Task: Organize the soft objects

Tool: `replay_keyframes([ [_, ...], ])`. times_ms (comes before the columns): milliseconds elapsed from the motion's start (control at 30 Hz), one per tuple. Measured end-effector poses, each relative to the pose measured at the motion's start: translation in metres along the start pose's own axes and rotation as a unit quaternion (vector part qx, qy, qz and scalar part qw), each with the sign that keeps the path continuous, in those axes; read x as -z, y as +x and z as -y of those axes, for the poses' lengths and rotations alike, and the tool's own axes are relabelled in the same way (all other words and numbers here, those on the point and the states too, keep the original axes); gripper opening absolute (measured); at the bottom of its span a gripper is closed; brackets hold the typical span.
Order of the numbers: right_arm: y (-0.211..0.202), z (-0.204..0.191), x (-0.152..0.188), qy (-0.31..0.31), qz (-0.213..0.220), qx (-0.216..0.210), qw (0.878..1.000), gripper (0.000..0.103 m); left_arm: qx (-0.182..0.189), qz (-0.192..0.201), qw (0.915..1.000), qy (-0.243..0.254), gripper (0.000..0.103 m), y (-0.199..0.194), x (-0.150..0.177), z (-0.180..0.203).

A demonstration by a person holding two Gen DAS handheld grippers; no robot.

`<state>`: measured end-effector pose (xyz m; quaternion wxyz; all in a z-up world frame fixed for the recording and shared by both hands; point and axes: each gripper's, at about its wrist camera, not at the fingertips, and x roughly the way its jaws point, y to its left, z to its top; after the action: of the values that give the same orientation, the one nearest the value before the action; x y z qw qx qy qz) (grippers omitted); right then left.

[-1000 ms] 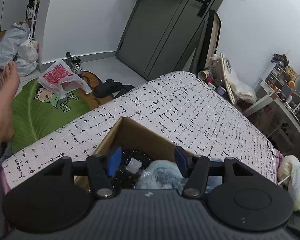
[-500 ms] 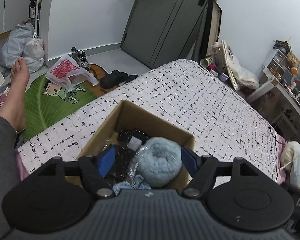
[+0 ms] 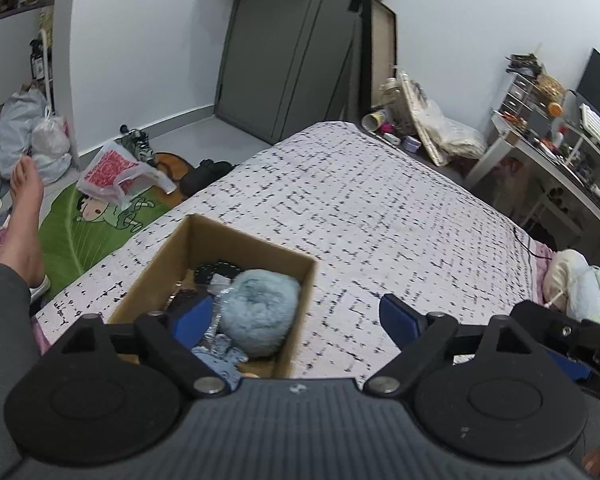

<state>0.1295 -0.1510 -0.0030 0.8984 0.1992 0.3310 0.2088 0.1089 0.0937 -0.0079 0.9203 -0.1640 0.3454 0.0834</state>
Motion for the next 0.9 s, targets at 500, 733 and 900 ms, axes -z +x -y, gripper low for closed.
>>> replay_keyframes([
  [500,-0.045,0.022,-0.001,-0.015,0.008,0.014,1.0,0.103,0.002,-0.001,0.9997,0.024,0.103,-0.033,0.018,0.039],
  [733,-0.064,0.037,-0.001,-0.013,0.002,0.025,1.0,0.103,0.007,-0.002,0.999,0.045,0.103,-0.046,0.027,0.055],
  [900,-0.075,0.042,0.001,-0.015,0.001,0.033,0.999,0.103,0.012,-0.006,0.9981,0.06,0.103,-0.056,0.033,0.063],
])
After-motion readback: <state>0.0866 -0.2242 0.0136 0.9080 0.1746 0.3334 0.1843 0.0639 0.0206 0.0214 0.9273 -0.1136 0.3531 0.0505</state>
